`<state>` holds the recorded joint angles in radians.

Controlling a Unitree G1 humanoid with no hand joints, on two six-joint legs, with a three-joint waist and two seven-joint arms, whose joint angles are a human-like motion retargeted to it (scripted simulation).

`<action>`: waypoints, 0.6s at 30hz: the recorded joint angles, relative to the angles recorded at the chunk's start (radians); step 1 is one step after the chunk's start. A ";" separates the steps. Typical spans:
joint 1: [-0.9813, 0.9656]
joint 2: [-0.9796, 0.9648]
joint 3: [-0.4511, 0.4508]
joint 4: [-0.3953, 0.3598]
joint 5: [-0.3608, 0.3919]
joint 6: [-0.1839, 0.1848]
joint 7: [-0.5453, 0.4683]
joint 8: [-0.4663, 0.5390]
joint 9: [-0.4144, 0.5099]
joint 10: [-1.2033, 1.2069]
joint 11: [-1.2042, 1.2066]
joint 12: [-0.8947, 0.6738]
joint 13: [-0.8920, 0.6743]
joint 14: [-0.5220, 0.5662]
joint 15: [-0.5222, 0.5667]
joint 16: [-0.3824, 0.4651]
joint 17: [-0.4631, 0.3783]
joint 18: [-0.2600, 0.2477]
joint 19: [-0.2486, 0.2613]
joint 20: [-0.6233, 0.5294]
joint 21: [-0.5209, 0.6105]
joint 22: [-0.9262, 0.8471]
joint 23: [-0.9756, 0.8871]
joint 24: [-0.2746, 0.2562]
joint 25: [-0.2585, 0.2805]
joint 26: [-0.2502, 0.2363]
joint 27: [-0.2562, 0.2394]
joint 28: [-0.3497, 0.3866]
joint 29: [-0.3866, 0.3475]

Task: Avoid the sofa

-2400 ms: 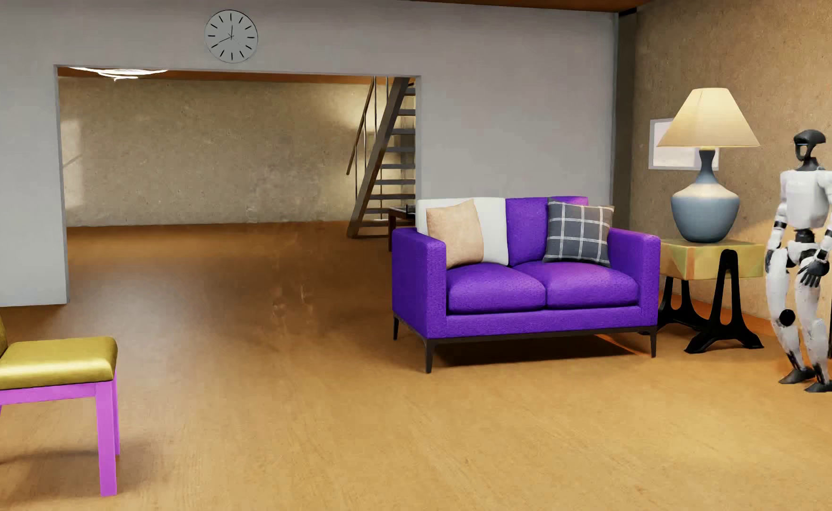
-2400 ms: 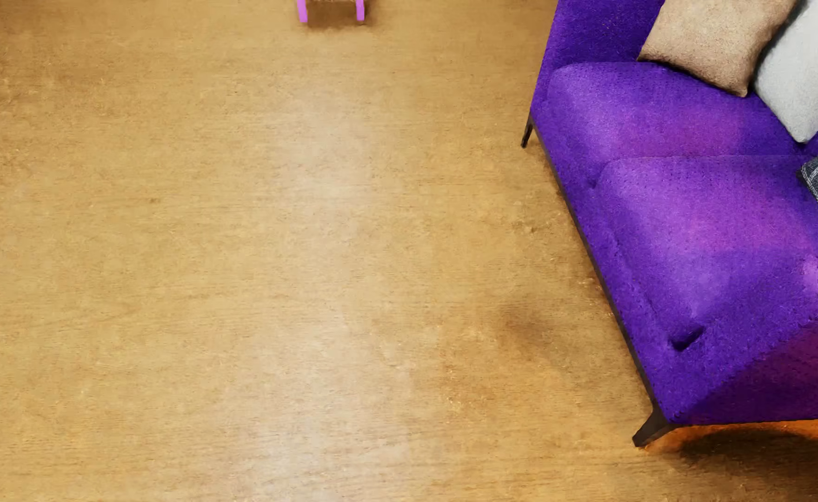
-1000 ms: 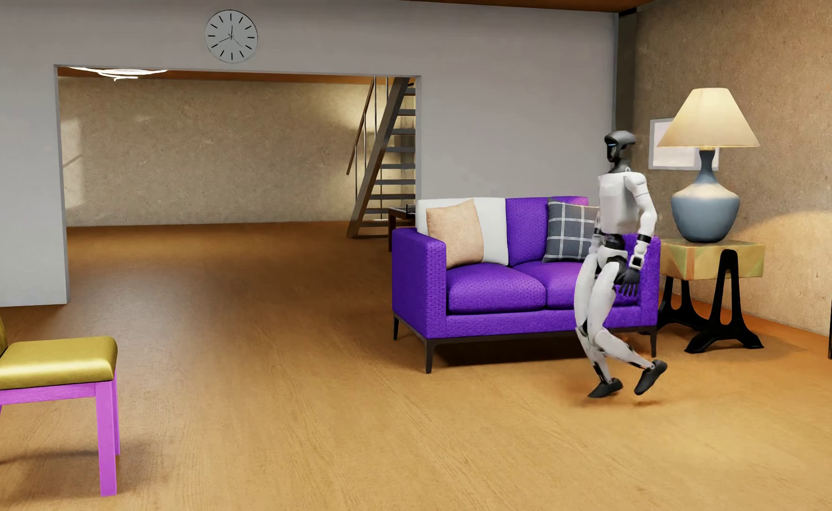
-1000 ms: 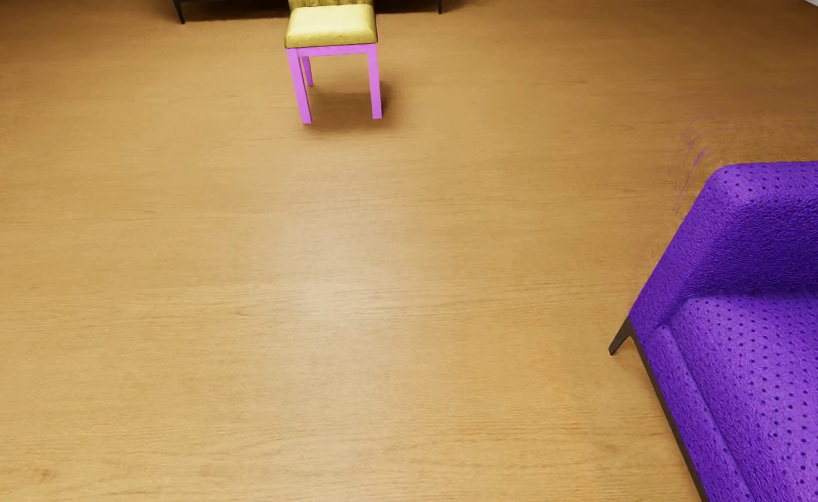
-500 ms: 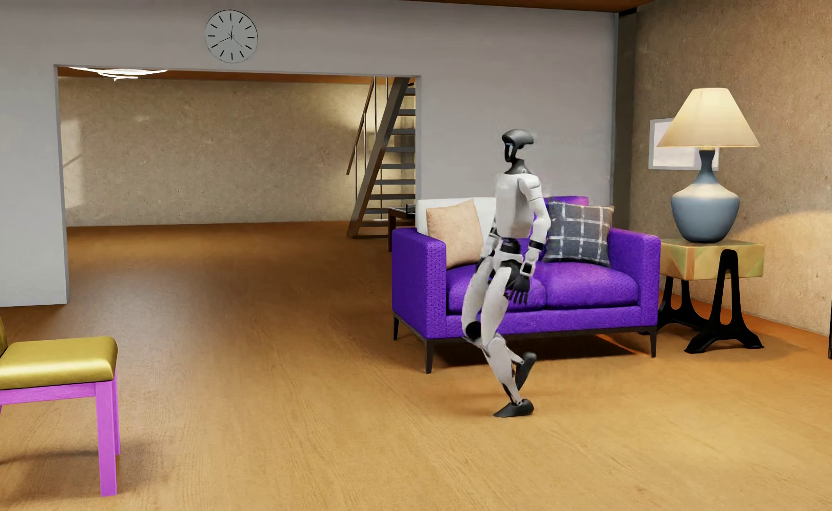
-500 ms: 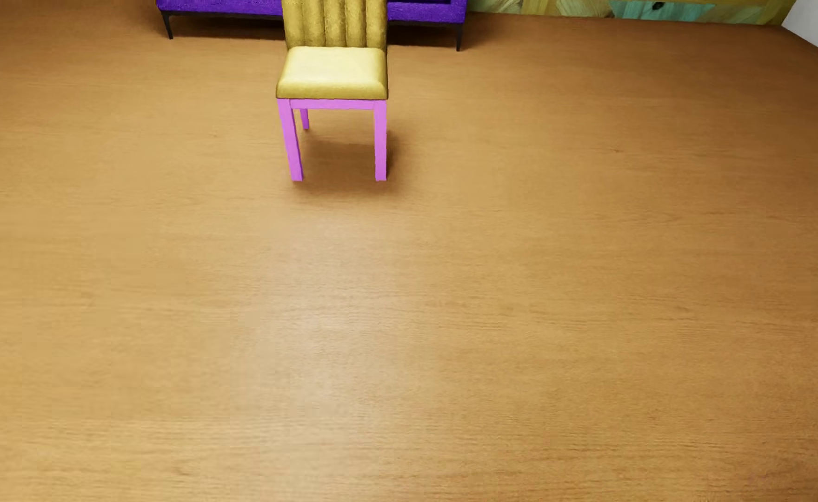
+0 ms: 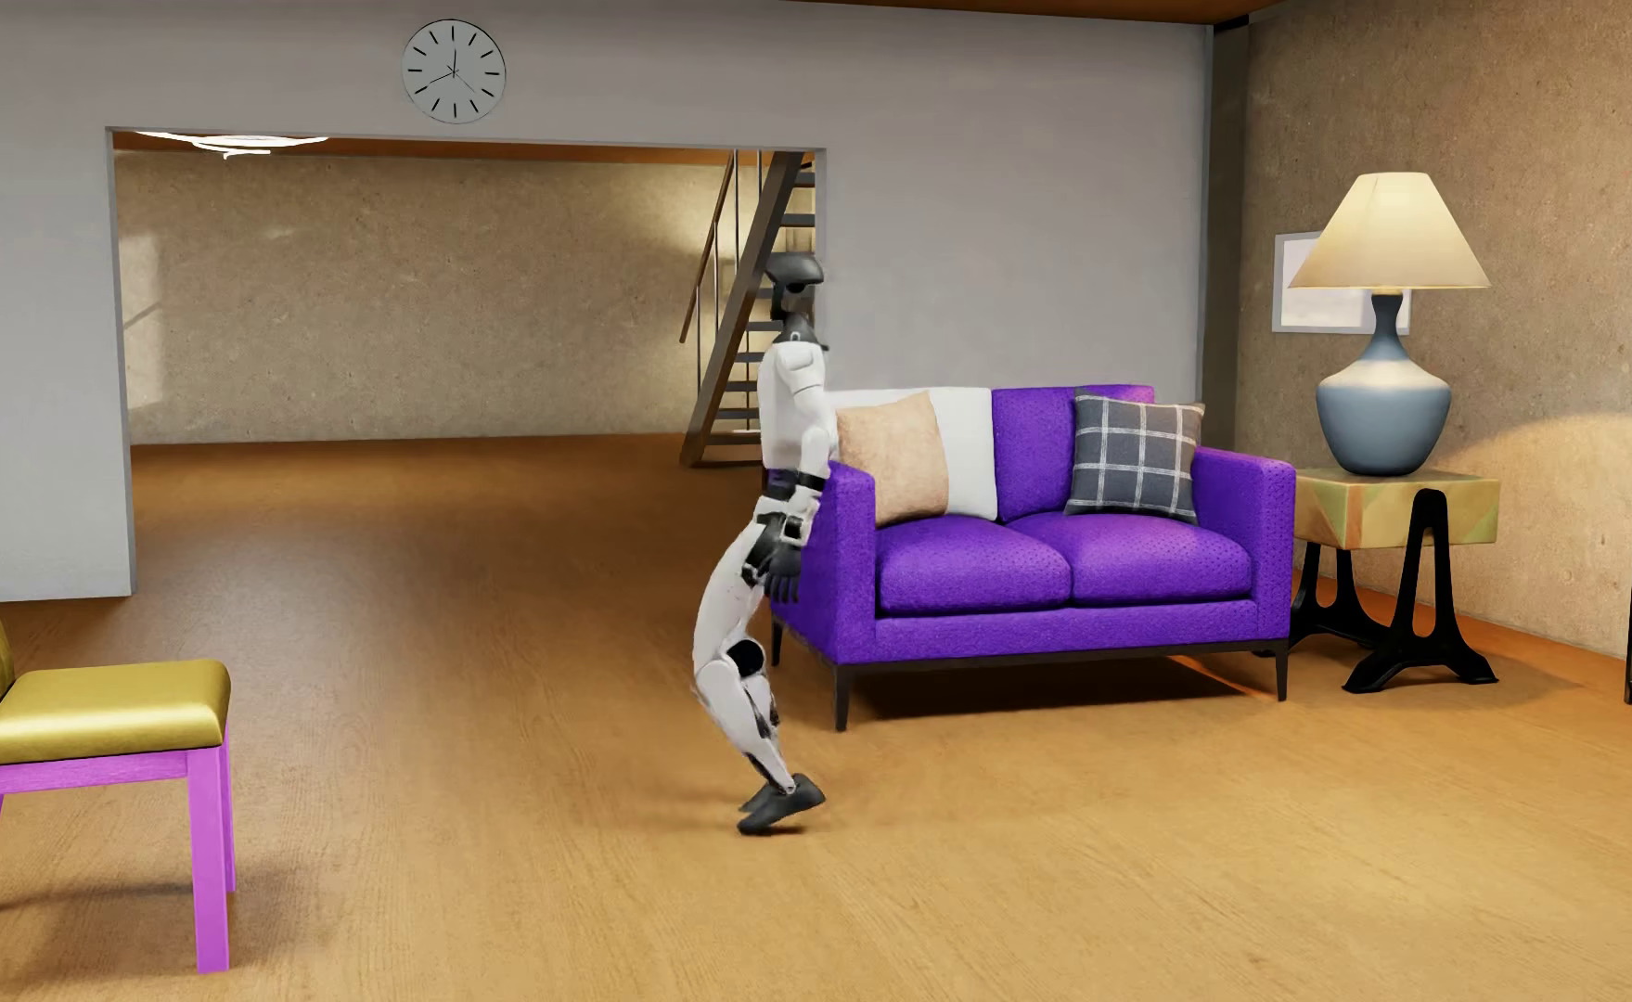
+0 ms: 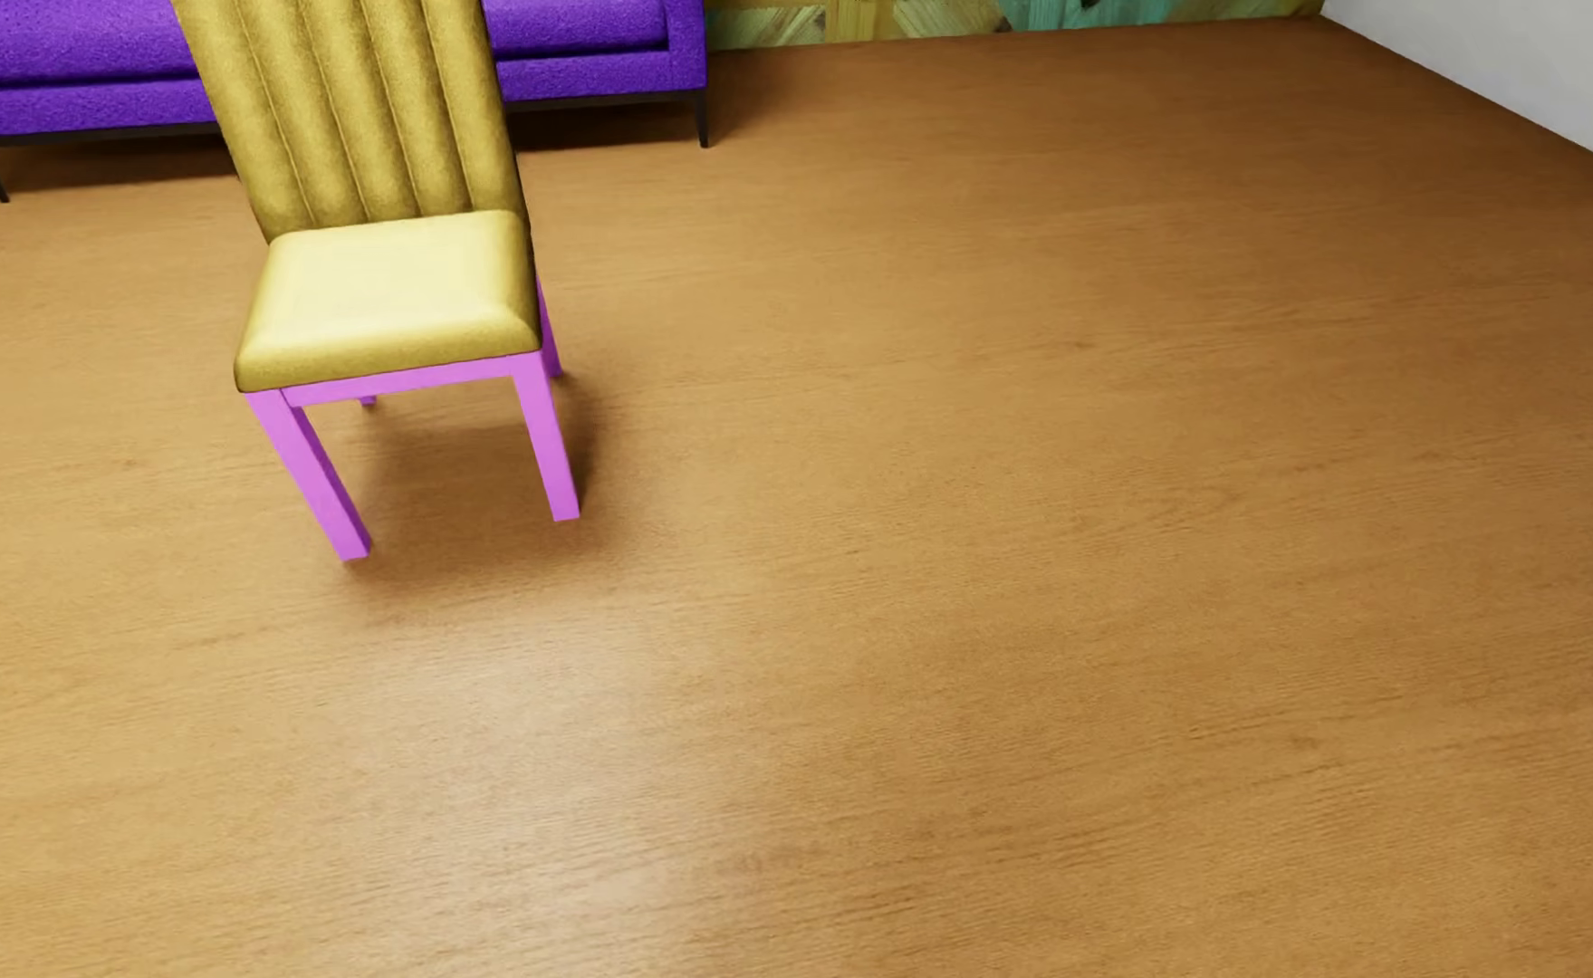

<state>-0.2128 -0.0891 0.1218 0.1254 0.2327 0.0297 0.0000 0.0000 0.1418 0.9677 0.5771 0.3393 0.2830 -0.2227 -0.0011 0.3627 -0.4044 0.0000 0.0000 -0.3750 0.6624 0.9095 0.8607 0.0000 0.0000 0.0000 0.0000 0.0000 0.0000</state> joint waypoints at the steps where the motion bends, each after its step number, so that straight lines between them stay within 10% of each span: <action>1: -0.024 0.055 0.025 0.005 -0.005 -0.023 0.000 0.000 -0.010 -0.216 -0.025 0.031 -0.021 0.044 -0.065 0.007 0.001 0.000 0.000 0.021 -0.029 -0.004 -0.025 0.000 0.000 0.000 0.000 0.000 0.000; 3: -0.085 0.110 0.052 0.027 -0.020 -0.051 0.000 0.000 -0.044 -0.457 -0.021 0.078 -0.058 0.565 -0.192 0.007 -0.021 0.000 0.000 0.020 -0.098 0.003 -0.091 0.000 0.000 0.000 0.000 0.000 0.000; 4: -0.101 0.159 0.072 0.054 -0.021 -0.046 0.000 0.000 -0.050 -0.424 -0.003 0.104 -0.069 0.637 -0.262 0.005 -0.037 0.000 0.000 0.013 -0.120 0.005 -0.119 0.000 0.000 0.000 0.000 0.000 0.000; 6: -0.055 0.199 0.120 0.038 -0.039 -0.066 0.000 0.000 -0.036 -0.299 0.120 0.113 -0.082 0.360 -0.253 0.008 -0.041 0.000 0.000 -0.005 -0.145 0.023 -0.147 0.000 0.000 0.000 0.000 0.000 0.000; 10: 0.097 -0.034 0.078 0.105 -0.116 -0.126 0.000 0.000 -0.011 -0.297 0.354 0.012 -0.111 0.130 0.170 0.050 0.038 0.000 0.000 0.022 -0.081 0.053 -0.136 0.000 0.000 0.000 0.000 0.000 0.000; 18: 0.479 -0.444 -0.154 0.100 -0.260 -0.054 0.000 0.000 -0.051 -0.409 -0.010 -0.042 0.085 -0.092 -0.092 0.047 0.023 0.000 0.000 0.039 0.066 -0.162 0.049 0.000 0.000 0.000 0.000 0.000 0.000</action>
<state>0.2664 -0.5332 -0.0327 0.2254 -0.0271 -0.0244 0.0000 0.0000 0.0906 0.5586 0.5670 0.2972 0.3684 -0.3145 -0.0926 0.4094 -0.3810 0.0000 0.0000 -0.3364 0.7286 0.7471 0.9099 0.0000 0.0000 0.0000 0.0000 0.0000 0.0000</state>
